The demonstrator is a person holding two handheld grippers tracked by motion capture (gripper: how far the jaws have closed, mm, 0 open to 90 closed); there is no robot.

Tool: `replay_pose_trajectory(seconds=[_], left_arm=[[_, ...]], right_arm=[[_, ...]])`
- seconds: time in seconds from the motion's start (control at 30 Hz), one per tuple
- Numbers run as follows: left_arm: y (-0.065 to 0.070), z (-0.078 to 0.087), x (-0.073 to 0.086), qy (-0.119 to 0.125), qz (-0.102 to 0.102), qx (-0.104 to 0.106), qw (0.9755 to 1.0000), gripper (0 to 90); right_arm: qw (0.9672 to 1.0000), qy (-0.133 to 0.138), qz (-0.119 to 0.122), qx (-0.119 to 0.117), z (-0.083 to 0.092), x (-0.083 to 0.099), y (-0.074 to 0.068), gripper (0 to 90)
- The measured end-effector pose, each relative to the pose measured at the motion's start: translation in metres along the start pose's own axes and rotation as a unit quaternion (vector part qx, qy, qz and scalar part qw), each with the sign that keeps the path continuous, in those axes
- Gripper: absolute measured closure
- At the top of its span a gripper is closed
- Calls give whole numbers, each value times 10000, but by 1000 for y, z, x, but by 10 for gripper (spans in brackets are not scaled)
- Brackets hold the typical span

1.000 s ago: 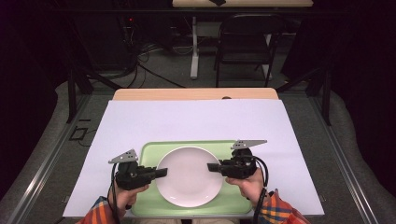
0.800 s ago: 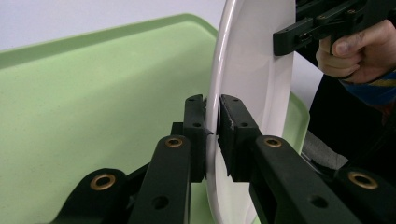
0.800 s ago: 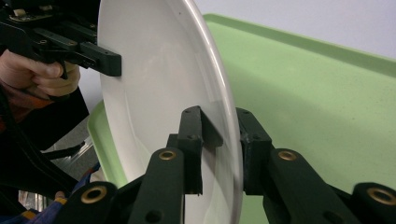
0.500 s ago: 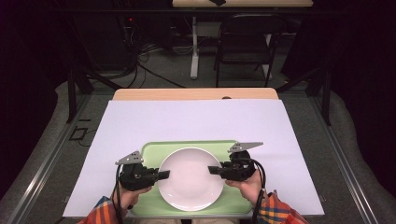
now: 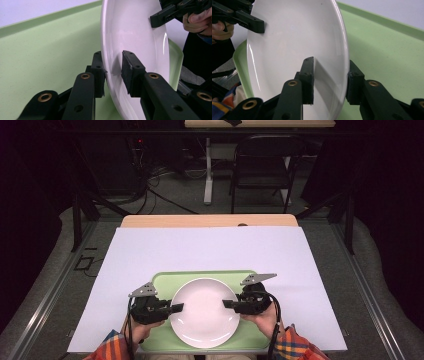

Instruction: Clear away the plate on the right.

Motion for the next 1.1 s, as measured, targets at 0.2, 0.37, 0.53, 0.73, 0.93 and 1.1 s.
replay_pose_trajectory(seconds=[0.2,0.37,0.53,0.73,0.93,1.1], left_arm=[[-3,-3,1,-48,11,-24,10000,715],[-6,-6,2,-97,26,-76,9999,699],[-9,-12,4,-152,65,-212,9996,679],[-11,-14,6,-207,117,-252,9994,665],[-14,-16,7,-302,133,-299,9990,654],[-17,-20,9,-364,211,-337,9985,645]], right_arm=[[10000,-14,-36,33,-4,2,4,626],[9999,-80,-71,65,-8,3,6,612],[9998,-130,-135,106,-14,6,11,595],[9996,-204,-139,152,-17,9,14,583],[9994,-250,-178,148,-20,10,16,574],[9993,-303,-174,166,-24,12,18,560]])
Point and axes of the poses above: each handheld gripper's, and its own axes: z roughly backward along the jaws, x roughly out of its underside, y roughly to its right, the point moved 7 cm from there along -z, roughly forward along the jaws, and after that the axes turned 1 degree about -x, right-handed, at the moved point
